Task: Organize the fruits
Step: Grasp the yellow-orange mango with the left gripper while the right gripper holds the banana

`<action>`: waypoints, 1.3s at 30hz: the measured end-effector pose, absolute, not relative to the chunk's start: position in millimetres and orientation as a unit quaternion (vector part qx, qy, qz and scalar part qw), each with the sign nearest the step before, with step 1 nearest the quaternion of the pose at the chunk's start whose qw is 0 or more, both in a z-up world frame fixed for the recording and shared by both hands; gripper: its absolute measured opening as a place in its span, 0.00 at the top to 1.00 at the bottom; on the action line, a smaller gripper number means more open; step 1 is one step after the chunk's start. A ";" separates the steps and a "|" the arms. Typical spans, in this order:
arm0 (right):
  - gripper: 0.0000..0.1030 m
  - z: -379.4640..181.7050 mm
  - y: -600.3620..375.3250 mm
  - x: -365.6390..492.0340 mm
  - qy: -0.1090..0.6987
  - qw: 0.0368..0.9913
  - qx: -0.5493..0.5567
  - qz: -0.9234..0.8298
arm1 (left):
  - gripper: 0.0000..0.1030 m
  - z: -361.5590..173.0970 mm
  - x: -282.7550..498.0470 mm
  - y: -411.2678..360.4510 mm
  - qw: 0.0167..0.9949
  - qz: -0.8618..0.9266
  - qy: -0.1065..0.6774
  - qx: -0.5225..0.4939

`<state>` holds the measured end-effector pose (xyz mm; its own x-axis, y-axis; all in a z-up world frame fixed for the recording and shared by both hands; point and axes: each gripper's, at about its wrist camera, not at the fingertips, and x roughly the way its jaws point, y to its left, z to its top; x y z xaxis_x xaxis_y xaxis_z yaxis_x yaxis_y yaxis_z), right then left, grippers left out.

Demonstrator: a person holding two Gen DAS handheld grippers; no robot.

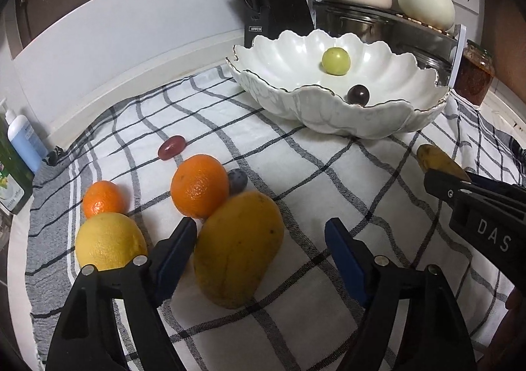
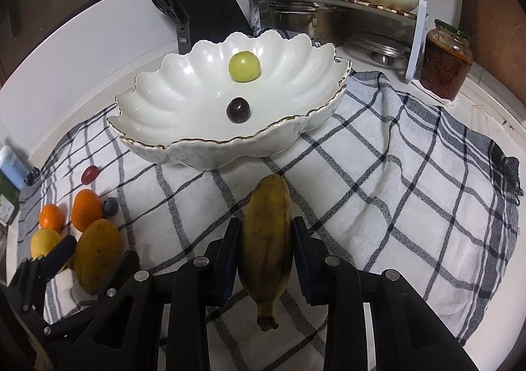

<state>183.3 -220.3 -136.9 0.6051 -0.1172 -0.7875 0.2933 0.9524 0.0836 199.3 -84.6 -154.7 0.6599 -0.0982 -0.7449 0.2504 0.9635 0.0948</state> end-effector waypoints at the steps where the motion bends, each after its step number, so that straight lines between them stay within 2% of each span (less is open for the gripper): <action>1: 0.69 -137.1 -220.4 183.6 0.430 0.890 0.102 -0.116 | 0.26 -155.0 199.7 -84.6 0.906 -0.094 0.400 0.097; 7: 0.69 -140.2 -217.6 185.3 0.434 0.889 0.095 -0.114 | 0.29 -160.8 206.3 -80.6 0.903 -0.089 0.410 0.096; 14: 0.69 -139.9 -212.3 185.2 0.433 0.891 0.089 -0.108 | 0.44 -161.2 209.3 -75.6 0.900 -0.077 0.416 0.101; 31: 0.69 -132.9 -208.6 183.3 0.426 0.895 0.085 -0.098 | 0.47 -157.8 204.4 -70.7 0.898 -0.091 0.422 0.083; 39: 0.69 -123.0 -209.6 182.1 0.417 0.900 0.086 -0.095 | 0.47 -140.1 201.7 -68.2 0.905 -0.090 0.408 0.079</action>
<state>182.1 -209.6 -123.0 0.6335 -0.0984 -0.7675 0.2426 0.9671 0.0762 201.7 -68.2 -140.1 0.6517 -0.0983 -0.7521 0.2264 0.9716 0.0692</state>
